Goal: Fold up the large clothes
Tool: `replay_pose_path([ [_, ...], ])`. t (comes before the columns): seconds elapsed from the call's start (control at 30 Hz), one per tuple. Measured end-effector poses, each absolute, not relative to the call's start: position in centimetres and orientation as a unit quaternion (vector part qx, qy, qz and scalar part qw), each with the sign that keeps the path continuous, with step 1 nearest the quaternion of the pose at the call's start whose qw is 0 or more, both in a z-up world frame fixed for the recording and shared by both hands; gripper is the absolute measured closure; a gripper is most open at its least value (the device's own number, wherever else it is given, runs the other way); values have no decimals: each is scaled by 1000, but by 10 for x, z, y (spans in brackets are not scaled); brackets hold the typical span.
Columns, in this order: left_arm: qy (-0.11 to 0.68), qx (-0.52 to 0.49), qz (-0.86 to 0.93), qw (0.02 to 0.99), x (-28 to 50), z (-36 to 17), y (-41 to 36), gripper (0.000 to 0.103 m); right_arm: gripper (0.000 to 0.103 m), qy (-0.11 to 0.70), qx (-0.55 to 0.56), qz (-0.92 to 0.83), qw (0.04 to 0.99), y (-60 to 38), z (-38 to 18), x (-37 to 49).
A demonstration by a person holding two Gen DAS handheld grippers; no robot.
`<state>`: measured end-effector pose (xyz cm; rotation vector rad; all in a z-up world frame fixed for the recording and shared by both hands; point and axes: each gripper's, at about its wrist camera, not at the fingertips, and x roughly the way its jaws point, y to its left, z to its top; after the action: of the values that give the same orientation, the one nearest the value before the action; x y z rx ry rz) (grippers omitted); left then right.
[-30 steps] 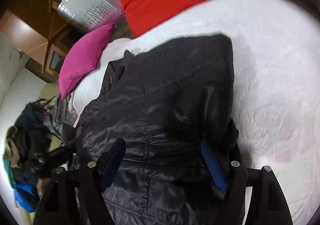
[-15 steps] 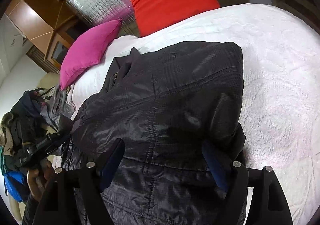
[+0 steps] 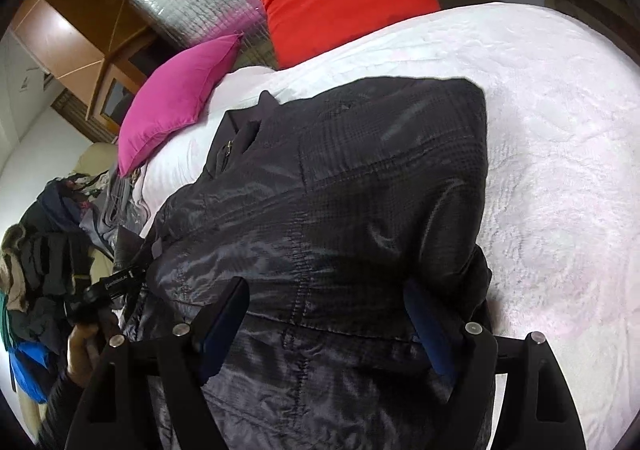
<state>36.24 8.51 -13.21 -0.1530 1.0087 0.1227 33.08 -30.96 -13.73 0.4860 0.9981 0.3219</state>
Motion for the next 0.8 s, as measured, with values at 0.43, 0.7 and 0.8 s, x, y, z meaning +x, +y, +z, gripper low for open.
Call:
replay_pose_path([
  [0.43, 458, 2, -10, 889, 348, -127, 3, 33, 21, 479, 252, 93, 835, -327, -154, 414],
  [0.7, 469, 9, -10, 883, 354, -128, 1, 30, 21, 454, 231, 92, 855, -313, -121, 394],
  [0.8, 448, -12, -8, 894, 337, -109, 18, 30, 21, 427, 226, 130, 866, -302, -98, 358],
])
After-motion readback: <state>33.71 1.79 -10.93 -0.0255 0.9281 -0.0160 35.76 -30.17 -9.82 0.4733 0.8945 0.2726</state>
